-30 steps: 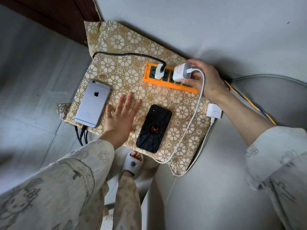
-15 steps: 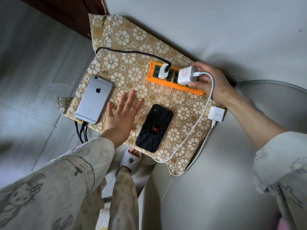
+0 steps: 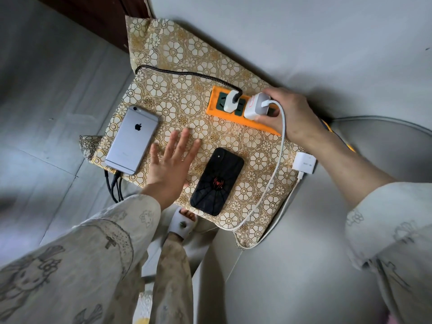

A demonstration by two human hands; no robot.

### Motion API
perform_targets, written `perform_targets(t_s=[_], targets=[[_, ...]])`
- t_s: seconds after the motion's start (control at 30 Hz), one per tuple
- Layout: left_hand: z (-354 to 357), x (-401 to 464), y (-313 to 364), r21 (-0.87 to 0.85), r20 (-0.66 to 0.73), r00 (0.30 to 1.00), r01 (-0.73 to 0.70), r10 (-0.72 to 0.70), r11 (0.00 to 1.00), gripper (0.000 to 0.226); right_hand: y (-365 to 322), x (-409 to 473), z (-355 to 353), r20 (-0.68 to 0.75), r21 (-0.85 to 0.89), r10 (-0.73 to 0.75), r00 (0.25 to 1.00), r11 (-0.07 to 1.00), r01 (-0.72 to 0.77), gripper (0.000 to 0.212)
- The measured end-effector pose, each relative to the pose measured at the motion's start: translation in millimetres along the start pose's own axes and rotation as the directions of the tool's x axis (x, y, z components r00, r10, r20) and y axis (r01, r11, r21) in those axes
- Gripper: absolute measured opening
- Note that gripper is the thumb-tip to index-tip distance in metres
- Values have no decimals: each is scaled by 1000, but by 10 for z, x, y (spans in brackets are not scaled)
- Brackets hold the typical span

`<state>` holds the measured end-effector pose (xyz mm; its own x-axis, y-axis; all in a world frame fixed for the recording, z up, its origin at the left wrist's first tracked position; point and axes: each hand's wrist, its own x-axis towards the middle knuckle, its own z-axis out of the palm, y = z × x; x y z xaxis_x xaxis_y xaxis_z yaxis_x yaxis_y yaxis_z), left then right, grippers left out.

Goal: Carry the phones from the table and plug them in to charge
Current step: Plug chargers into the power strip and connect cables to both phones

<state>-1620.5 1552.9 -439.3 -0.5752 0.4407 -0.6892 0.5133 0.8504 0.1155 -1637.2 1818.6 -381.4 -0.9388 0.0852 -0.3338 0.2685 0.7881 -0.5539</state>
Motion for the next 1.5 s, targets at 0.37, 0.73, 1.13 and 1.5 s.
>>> perform_targets(t_s=[0.37,0.73,1.13,1.5], targets=[[-52,-26,16,12,5,1000,-2,2,1000,110,-102,41,101,-19,-176,-83,996,981,78,50],[8,-3,-12,-21,-35,999,-20,19,1000,110,-53,-39,235,-98,-25,32,995,999,-34,60],[-26,23,-61,-53,-35,997,-64,63,997,104,-337,-1636,1284,378,842,679,629,29,-538,48],[88,-546,-61,-285,-22,982,-184,185,941,50,-936,-2169,1696,52,578,704,708,557,-596,27]])
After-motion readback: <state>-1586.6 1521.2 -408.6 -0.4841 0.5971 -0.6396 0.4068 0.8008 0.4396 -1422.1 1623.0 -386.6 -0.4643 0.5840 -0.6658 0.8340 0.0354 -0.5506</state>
